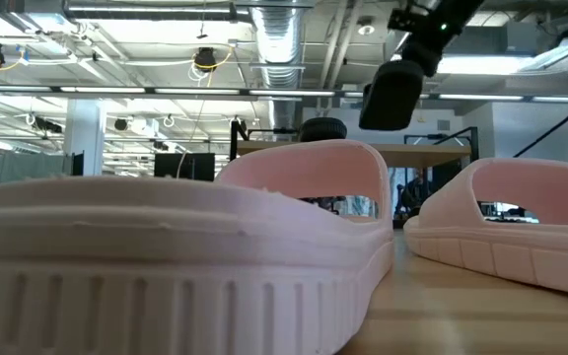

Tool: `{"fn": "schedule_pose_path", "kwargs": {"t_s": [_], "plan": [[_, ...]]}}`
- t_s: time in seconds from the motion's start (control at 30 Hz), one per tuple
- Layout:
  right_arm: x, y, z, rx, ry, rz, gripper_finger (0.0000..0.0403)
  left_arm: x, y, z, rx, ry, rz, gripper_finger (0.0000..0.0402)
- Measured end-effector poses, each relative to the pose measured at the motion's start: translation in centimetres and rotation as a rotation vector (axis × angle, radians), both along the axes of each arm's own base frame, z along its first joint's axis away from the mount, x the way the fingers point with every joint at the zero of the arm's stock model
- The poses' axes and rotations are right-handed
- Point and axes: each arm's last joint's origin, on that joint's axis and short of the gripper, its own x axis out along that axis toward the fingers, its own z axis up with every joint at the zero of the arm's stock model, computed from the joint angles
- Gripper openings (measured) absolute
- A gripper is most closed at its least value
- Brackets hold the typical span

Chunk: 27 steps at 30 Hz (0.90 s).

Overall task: Pick and place slides into the shelf
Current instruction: Put the black slipper on the shelf

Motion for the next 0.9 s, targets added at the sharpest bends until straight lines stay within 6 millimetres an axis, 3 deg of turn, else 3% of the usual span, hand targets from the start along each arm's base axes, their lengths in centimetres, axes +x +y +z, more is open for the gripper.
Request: {"fn": "schedule_pose_path", "kwargs": {"t_s": [0.23, 0.6, 0.9], "plan": [[-0.2, -2.7, -0.8, 0.029, 0.012, 0.038, 0.0000, 2.2, 1.0, -1.5, -0.113, 0.030, 0.175, 0.0153], [-1.7, -4.9, -0.6, 0.035, -0.024, 0.095, 0.0000, 6.8, 1.8, -3.7, -0.084, 0.158, 0.186, 0.0153], [0.0, -5.4, -2.0, 0.067, 0.009, 0.146, 0.0000, 7.2, 1.9, -3.6, -0.056, 0.148, 0.181, 0.0153]]}}
